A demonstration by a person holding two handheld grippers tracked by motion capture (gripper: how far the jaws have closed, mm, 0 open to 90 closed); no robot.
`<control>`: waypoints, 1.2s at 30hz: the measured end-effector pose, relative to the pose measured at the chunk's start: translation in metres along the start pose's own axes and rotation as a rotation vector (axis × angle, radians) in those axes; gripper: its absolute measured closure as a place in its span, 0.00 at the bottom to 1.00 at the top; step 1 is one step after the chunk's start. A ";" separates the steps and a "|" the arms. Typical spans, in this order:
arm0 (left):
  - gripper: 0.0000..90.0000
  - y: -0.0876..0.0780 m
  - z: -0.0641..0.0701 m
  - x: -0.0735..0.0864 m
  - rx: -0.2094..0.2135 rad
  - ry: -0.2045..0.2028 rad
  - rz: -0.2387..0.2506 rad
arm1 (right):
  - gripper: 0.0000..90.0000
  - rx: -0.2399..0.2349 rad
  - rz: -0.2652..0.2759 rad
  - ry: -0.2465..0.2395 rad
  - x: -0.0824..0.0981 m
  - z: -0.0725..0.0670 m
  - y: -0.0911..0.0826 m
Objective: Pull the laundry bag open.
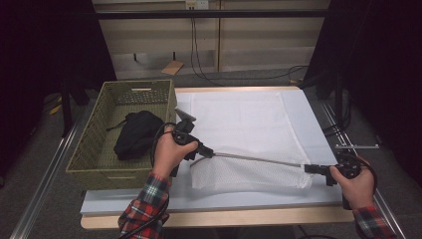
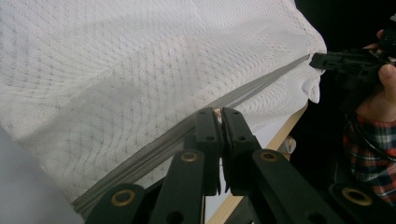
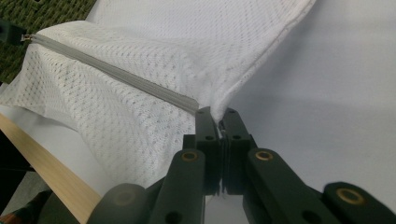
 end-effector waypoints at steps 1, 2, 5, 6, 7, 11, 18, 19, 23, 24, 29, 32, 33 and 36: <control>0.96 0.000 0.000 0.000 0.000 0.000 0.000 | 0.99 0.000 0.001 -0.001 0.000 0.000 0.000; 0.96 -0.001 0.000 0.000 0.011 -0.007 -0.002 | 0.99 -0.002 0.000 0.000 0.000 0.000 0.000; 0.96 -0.002 -0.001 0.000 0.004 -0.011 0.005 | 0.99 -0.001 -0.003 0.004 0.000 -0.001 0.000; 0.96 -0.002 -0.001 0.000 0.004 -0.011 0.005 | 0.99 -0.003 -0.002 0.004 0.000 0.000 0.000; 0.96 -0.002 -0.001 0.001 0.001 -0.009 0.005 | 0.99 -0.001 -0.001 0.003 0.000 0.000 0.000; 0.96 -0.005 -0.002 0.001 -0.004 -0.011 0.009 | 0.99 -0.001 0.001 0.001 0.000 0.000 0.000; 0.96 -0.007 -0.004 0.001 -0.001 -0.015 0.013 | 0.99 -0.007 0.000 0.005 0.000 0.000 0.000; 0.96 -0.008 -0.004 0.001 -0.001 -0.022 0.018 | 0.99 -0.001 0.001 0.000 0.000 0.000 0.000; 0.96 -0.011 -0.006 0.001 0.001 -0.025 0.020 | 0.99 -0.002 0.003 0.005 0.000 0.001 0.000; 0.96 -0.011 -0.006 0.001 0.001 -0.025 0.020 | 0.99 -0.004 0.001 0.009 0.000 0.001 -0.001; 0.96 -0.012 -0.006 0.002 -0.003 -0.026 0.018 | 0.99 -0.003 0.001 0.007 0.000 0.001 -0.001; 0.96 -0.014 -0.007 0.002 -0.002 -0.023 0.013 | 0.99 -0.006 0.001 0.011 0.000 0.001 -0.001; 0.96 -0.014 -0.007 0.002 0.004 -0.029 0.015 | 0.99 -0.002 0.003 0.007 0.000 0.001 -0.001; 0.96 -0.015 -0.008 0.002 0.002 -0.022 0.015 | 0.99 -0.007 0.004 0.009 0.000 0.001 -0.001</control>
Point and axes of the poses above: each handheld gripper's, and its own axes: y roughly forward along the jaws, x roughly out of its underside, z roughly to its right, the point moved 2 cm from there along y, roughly forward along the jaws, and after that the axes turned 4 degrees about -x, right-handed, at the moved point
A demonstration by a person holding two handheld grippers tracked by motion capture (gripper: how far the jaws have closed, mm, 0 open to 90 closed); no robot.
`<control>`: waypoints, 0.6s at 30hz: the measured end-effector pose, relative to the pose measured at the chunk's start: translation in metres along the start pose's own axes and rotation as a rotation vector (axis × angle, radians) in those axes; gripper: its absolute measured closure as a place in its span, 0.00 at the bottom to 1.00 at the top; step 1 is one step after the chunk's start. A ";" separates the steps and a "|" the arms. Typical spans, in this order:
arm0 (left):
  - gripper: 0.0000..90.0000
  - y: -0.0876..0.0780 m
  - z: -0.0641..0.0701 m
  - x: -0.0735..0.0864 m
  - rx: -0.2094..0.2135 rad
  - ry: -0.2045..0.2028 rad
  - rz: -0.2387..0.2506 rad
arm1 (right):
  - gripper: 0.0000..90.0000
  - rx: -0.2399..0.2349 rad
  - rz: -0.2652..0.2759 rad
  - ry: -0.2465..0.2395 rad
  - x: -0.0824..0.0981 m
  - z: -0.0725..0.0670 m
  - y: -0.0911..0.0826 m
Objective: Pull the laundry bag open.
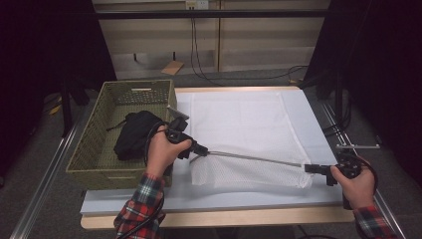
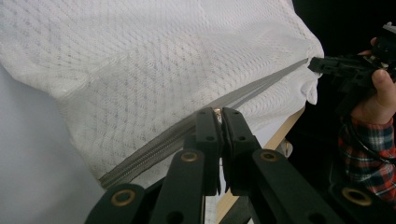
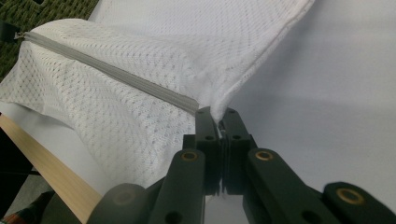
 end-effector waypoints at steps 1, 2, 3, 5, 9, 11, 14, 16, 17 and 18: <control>0.96 0.000 0.000 0.000 0.006 -0.007 -0.001 | 0.99 -0.001 -0.001 0.000 0.000 0.000 0.000; 0.96 0.000 0.000 0.000 0.009 -0.009 -0.003 | 0.99 -0.004 -0.001 0.005 0.000 -0.001 0.000; 0.96 0.000 -0.001 0.000 0.013 -0.011 -0.005 | 0.99 0.000 0.001 -0.003 0.000 0.000 0.000; 0.96 0.000 -0.001 0.000 0.016 -0.015 -0.008 | 0.99 0.000 0.001 -0.002 0.000 0.000 0.000; 0.96 -0.002 -0.003 0.001 0.013 -0.024 -0.002 | 0.99 -0.003 0.000 0.002 0.000 0.001 0.000; 0.96 -0.003 -0.003 0.001 0.015 -0.025 -0.002 | 0.99 -0.002 0.000 0.002 0.000 0.001 0.000; 0.96 -0.003 -0.003 0.001 0.011 -0.020 -0.001 | 0.99 -0.001 -0.001 0.001 0.000 0.001 0.000; 0.96 -0.003 -0.003 0.001 0.006 -0.022 -0.002 | 0.99 0.001 0.000 0.002 0.000 0.001 0.000; 0.96 -0.003 -0.002 0.001 0.000 -0.027 0.003 | 0.99 0.003 -0.001 0.000 0.000 0.001 0.000; 0.96 -0.004 -0.003 0.001 0.009 -0.025 -0.001 | 0.99 0.004 -0.001 0.000 0.000 0.001 0.000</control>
Point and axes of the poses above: each handheld gripper's, and its own axes: y roughly forward along the jaws, x roughly out of its underside, z roughly to its right, the point moved 2 cm from there along y, roughly forward along the jaws, and after that the axes turned 4 degrees about -x, right-handed, at the moved point
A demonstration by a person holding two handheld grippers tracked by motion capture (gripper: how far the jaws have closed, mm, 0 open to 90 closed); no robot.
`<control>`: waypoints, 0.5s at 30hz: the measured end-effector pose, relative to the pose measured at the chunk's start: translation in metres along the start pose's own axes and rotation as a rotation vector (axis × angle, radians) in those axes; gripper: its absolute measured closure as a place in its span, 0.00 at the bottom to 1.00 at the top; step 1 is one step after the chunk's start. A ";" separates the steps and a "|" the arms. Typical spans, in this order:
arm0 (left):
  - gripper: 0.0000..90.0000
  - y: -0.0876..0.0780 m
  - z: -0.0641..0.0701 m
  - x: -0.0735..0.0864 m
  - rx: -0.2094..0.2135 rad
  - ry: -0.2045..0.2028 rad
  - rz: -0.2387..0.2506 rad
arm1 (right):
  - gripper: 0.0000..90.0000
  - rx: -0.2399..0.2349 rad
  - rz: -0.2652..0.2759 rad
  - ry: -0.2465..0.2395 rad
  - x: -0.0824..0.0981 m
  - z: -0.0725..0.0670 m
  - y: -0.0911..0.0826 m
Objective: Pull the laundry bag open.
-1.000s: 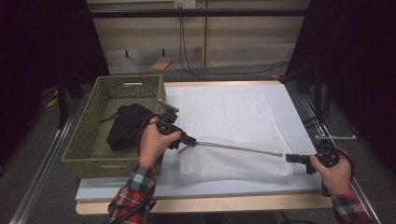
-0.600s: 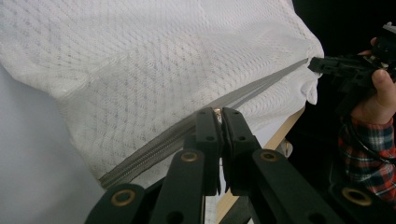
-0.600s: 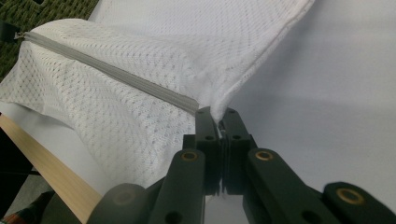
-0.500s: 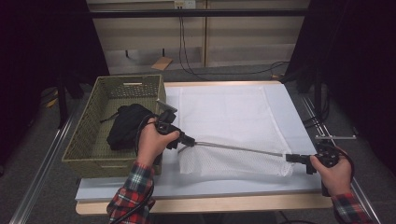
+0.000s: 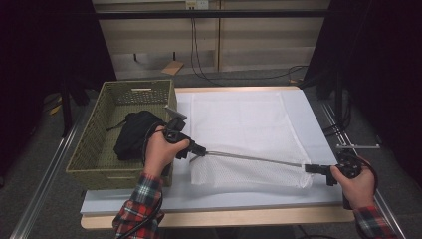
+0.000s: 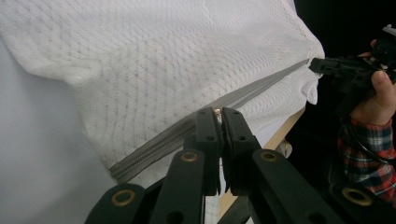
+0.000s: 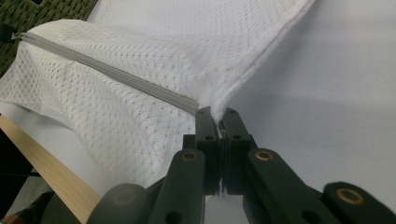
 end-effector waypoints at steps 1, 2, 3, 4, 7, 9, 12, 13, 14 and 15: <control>0.96 0.000 0.000 0.000 0.000 0.001 -0.002 | 0.99 -0.006 0.000 0.005 0.000 0.000 0.000; 0.96 0.000 0.000 0.000 0.000 0.001 -0.002 | 0.99 -0.006 0.000 0.005 0.000 0.000 0.000; 0.96 0.000 0.000 0.000 0.000 0.000 -0.004 | 0.99 -0.002 0.000 0.001 0.000 0.000 0.000; 0.96 0.000 0.000 0.000 -0.001 0.000 -0.004 | 0.99 -0.004 0.000 0.002 0.000 0.000 0.000; 0.96 -0.001 -0.001 0.000 0.004 -0.004 -0.002 | 0.99 -0.002 0.000 0.001 0.000 0.000 0.000; 0.96 -0.001 -0.001 0.000 0.007 -0.003 -0.002 | 0.99 -0.002 0.001 0.001 0.000 0.000 0.000; 0.96 -0.002 -0.002 0.000 0.003 -0.011 0.002 | 0.99 -0.003 0.000 0.004 0.000 0.000 0.000; 0.96 -0.003 -0.002 0.001 0.000 -0.014 0.011 | 0.99 0.001 0.000 0.004 0.000 0.000 0.000; 0.96 -0.004 -0.003 0.000 0.007 -0.014 0.001 | 0.99 -0.004 -0.002 0.006 0.000 0.000 -0.001; 0.96 -0.004 -0.002 0.001 0.004 -0.021 0.015 | 0.99 0.002 -0.002 0.003 0.000 0.000 -0.001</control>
Point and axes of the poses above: each handheld gripper's, and its own axes: y roughly forward along the jaws, x roughly out of its underside, z roughly to its right, the point moved 2 cm from there along y, roughly forward along the jaws, and after that the axes turned 4 degrees about -x, right-handed, at the moved point
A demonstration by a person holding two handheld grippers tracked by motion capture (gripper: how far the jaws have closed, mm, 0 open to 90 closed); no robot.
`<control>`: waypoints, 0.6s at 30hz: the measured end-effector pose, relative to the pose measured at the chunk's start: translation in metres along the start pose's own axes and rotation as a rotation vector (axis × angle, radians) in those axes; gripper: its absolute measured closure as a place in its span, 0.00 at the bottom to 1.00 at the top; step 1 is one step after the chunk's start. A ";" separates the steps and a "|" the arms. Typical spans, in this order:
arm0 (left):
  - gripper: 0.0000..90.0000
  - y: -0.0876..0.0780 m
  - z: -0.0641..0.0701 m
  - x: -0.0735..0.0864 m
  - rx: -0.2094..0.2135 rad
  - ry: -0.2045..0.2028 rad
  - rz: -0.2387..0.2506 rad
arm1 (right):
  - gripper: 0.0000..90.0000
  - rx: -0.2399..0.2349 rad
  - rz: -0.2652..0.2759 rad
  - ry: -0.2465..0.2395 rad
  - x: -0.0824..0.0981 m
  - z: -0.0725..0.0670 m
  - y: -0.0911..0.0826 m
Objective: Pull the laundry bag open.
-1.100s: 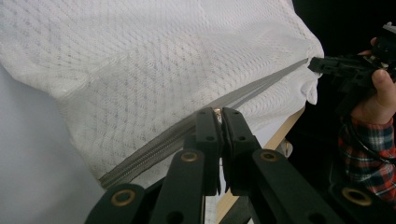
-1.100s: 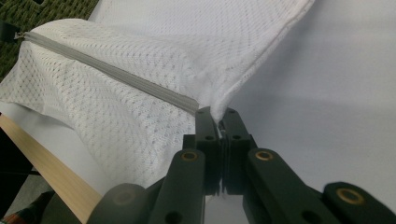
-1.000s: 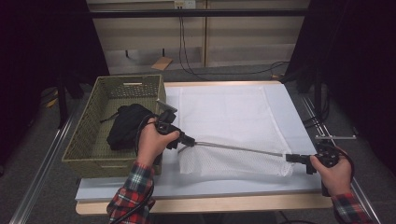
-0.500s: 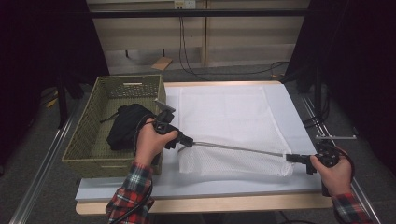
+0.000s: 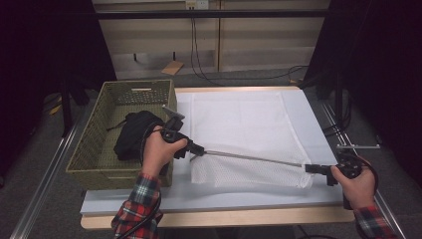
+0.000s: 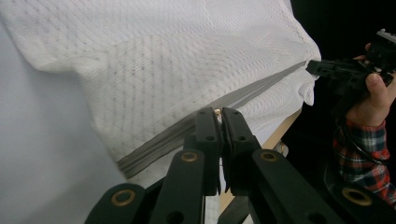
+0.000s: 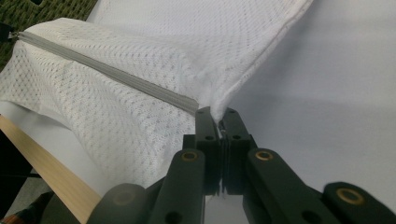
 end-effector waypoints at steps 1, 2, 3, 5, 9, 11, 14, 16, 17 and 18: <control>0.96 -0.001 -0.001 0.000 -0.004 0.006 -0.002 | 0.98 0.004 0.004 -0.002 0.000 0.000 0.000; 0.96 -0.001 -0.001 0.000 -0.006 0.011 -0.002 | 0.99 0.001 0.003 0.000 0.000 0.000 0.000; 0.96 -0.001 0.000 0.000 0.000 0.004 0.000 | 0.98 -0.002 0.000 0.003 0.000 0.000 0.000; 0.96 -0.002 -0.001 0.000 0.002 0.009 -0.001 | 0.99 -0.002 0.001 0.001 0.000 0.000 0.000; 0.96 -0.003 -0.001 0.000 0.002 0.007 0.001 | 0.99 -0.002 0.006 0.000 0.000 0.000 0.000; 0.96 -0.004 -0.001 0.001 0.000 0.011 0.000 | 0.99 0.000 0.002 0.000 0.000 0.000 0.000; 0.96 -0.007 -0.001 0.001 -0.003 0.011 0.002 | 0.99 0.003 0.003 0.001 0.000 0.001 -0.001; 0.96 -0.008 -0.002 0.001 0.010 0.006 0.004 | 0.98 0.001 0.006 0.005 0.000 0.001 -0.001; 0.96 -0.009 -0.002 0.001 0.010 0.006 0.007 | 0.99 -0.002 0.007 0.008 0.000 0.001 -0.001; 0.96 -0.009 -0.001 0.001 0.009 0.006 0.003 | 0.99 0.001 0.007 0.003 0.000 0.001 -0.001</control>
Point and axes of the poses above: each handheld gripper's, and its own axes: y roughly forward along the jaws, x roughly out of its underside, z roughly to its right, the point moved 2 cm from there along y, roughly forward along the jaws, and after that the axes turned 4 degrees about -x, right-handed, at the moved point
